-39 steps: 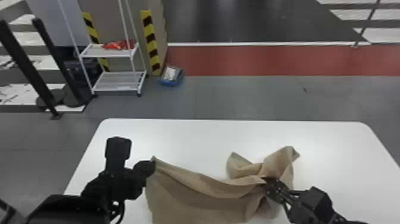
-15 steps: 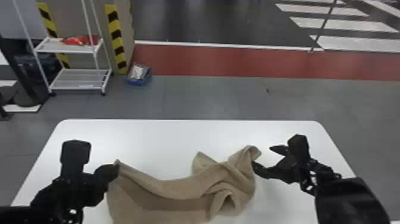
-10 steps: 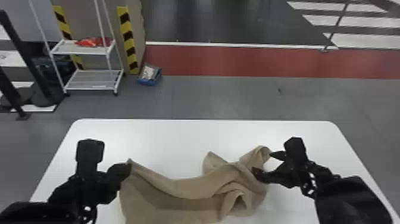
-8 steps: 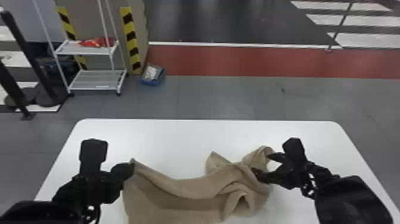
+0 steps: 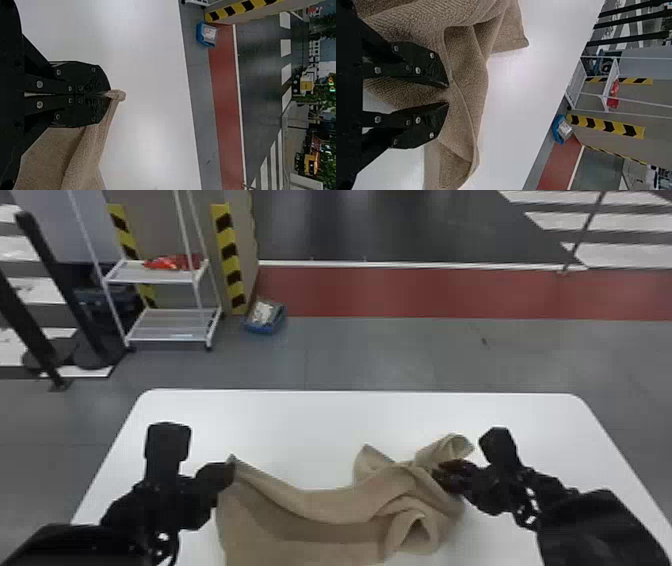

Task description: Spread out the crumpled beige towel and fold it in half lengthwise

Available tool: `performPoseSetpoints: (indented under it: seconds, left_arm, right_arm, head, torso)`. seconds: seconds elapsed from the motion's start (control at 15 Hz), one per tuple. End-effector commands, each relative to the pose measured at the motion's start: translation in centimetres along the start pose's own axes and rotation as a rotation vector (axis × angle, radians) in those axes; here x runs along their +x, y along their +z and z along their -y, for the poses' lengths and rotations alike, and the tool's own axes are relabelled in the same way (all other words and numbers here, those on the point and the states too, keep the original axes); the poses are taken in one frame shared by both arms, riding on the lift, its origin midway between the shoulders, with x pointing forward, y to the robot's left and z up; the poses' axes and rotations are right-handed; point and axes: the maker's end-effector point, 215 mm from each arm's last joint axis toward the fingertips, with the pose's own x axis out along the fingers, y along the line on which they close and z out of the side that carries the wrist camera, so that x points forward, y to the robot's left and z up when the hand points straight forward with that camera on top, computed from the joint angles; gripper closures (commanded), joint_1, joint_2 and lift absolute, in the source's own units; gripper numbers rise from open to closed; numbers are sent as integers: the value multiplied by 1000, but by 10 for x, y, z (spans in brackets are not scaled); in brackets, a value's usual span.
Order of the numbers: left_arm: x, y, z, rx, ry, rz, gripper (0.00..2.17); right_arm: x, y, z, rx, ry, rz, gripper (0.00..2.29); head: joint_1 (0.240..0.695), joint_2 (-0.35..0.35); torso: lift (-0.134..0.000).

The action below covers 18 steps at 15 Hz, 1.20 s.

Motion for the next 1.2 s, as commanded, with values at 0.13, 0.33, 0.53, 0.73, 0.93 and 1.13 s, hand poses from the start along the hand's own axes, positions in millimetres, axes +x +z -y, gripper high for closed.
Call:
performPoseSetpoints:
  seconds: [0.13, 0.33, 0.53, 0.73, 0.93, 1.13]
  left_arm:
    - [0, -1, 0, 0, -1, -1, 1717]
    - [0, -2, 0, -1, -2, -2, 1717]
    - [-2, -1, -4, -3, 4, 0, 1717]
    - [-3, -2, -12, -8, 17, -2, 1717]
    - [-3, 1, -17, -11, 23, 2, 1717]
    - [-1, 1, -14, -12, 18, 1, 1717]
  right_arm:
    - [-2, -9, 4, 16, -10, -13, 1004]
    - [-1, -10, 2, 23, -7, -13, 1261]
    - [-28, -7, 5, 70, -22, 55, 1409]
    - [-81, -22, -26, 99, 2, 56, 1409]
    - [-120, -25, -51, 60, 30, 69, 1409]
    - [-123, -44, -61, 10, 65, -6, 1055]
  head:
    - [695, -18]
    - [695, -23]
    - [695, -23]
    - [695, -29]
    - [695, -25]
    - [695, -20]
  torso:
    - [0]
    - [0]
    - [0]
    - [0]
    - [0]
    - [0]
